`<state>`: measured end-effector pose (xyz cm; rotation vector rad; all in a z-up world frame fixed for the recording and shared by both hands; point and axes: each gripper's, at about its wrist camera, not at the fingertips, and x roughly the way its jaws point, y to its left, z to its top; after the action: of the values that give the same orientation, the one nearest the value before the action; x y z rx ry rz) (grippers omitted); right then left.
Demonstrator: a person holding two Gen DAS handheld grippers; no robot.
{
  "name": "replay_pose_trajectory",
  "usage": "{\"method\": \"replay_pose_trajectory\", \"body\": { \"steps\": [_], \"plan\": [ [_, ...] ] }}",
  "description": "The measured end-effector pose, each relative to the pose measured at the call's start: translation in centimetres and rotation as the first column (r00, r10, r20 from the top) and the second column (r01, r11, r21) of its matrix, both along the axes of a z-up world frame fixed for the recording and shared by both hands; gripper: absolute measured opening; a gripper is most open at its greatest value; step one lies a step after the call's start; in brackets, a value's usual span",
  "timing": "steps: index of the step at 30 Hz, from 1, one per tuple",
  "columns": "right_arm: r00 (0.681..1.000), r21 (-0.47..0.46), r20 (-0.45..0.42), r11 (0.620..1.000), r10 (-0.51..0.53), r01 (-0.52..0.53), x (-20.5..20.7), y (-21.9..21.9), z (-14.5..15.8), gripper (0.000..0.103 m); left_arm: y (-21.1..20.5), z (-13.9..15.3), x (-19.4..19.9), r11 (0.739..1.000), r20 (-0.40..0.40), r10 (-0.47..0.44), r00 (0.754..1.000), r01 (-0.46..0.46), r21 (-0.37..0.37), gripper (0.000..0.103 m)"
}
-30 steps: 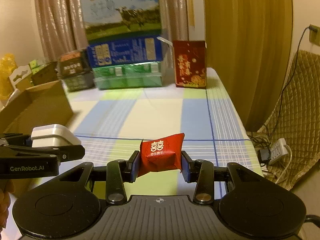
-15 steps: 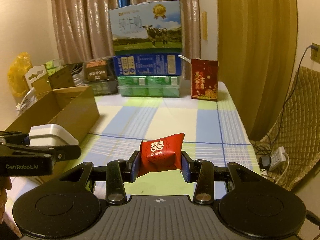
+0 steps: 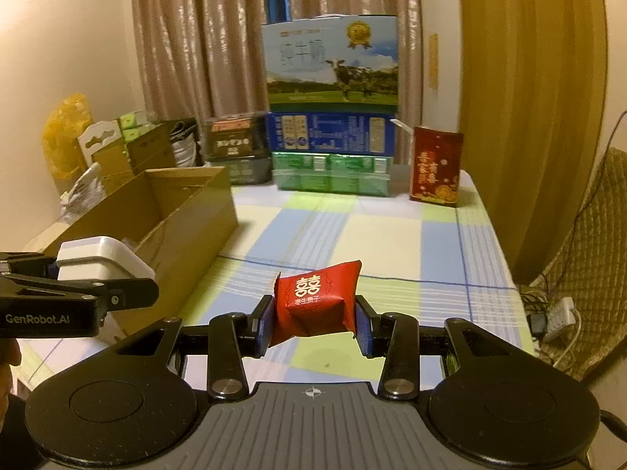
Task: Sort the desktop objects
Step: 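Carry the charger plug and red candy over the cardboard box, then open both tools to drop the plug and candy into the box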
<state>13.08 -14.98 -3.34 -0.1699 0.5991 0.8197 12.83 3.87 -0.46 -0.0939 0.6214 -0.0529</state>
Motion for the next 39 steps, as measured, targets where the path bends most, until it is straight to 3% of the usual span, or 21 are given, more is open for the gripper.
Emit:
{"method": "replay_pose_trajectory", "body": {
  "steps": [9,17,22,26,27,28,36,37,39],
  "plan": [
    [0.994,0.018,0.001,0.994,0.108,-0.108,-1.3,5.0,1.4,0.039,4.3,2.1,-2.0,0.998,0.022,0.046,0.999,-0.047,0.036,0.07],
    [0.971,0.025,0.001,0.971,0.24,-0.24,-0.8,14.7,2.3,0.039,12.2,3.6,-0.3,0.987,0.01,0.11,0.994,-0.11,0.118,0.07],
    [0.957,0.021,-0.007,0.957,0.29,-0.29,0.2,21.1,1.9,0.039,17.2,2.5,2.1,0.98,-0.019,0.132,0.991,-0.127,0.156,0.07],
    [0.95,0.011,-0.015,0.95,0.312,-0.312,1.3,24.9,1.0,0.039,19.7,0.9,4.4,0.983,-0.04,0.121,0.992,-0.114,0.145,0.07],
    [0.949,0.008,-0.021,0.95,0.314,-0.313,1.6,25.6,0.8,0.039,20.1,0.5,5.0,0.985,-0.047,0.112,0.993,-0.104,0.134,0.076],
    [0.948,0.005,-0.028,0.949,0.316,-0.316,2.0,26.5,0.4,0.039,20.5,0.2,5.4,0.988,-0.054,0.107,0.993,-0.1,0.12,0.088],
    [0.937,0.002,-0.082,0.94,0.34,-0.341,3.0,29.4,-1.5,0.039,21.1,-1.0,6.5,0.987,-0.057,0.089,0.994,-0.08,0.141,0.09],
    [0.934,0.007,-0.089,0.938,0.345,-0.346,3.1,29.7,-1.6,0.041,21.1,-1.1,6.5,0.987,-0.057,0.088,0.995,-0.079,0.141,0.09],
    [0.918,0.041,-0.114,0.926,0.379,-0.376,3.4,30.1,-1.6,0.066,21.1,-1.2,6.3,0.987,-0.063,0.09,0.994,-0.08,0.138,0.09]
  ]
}}
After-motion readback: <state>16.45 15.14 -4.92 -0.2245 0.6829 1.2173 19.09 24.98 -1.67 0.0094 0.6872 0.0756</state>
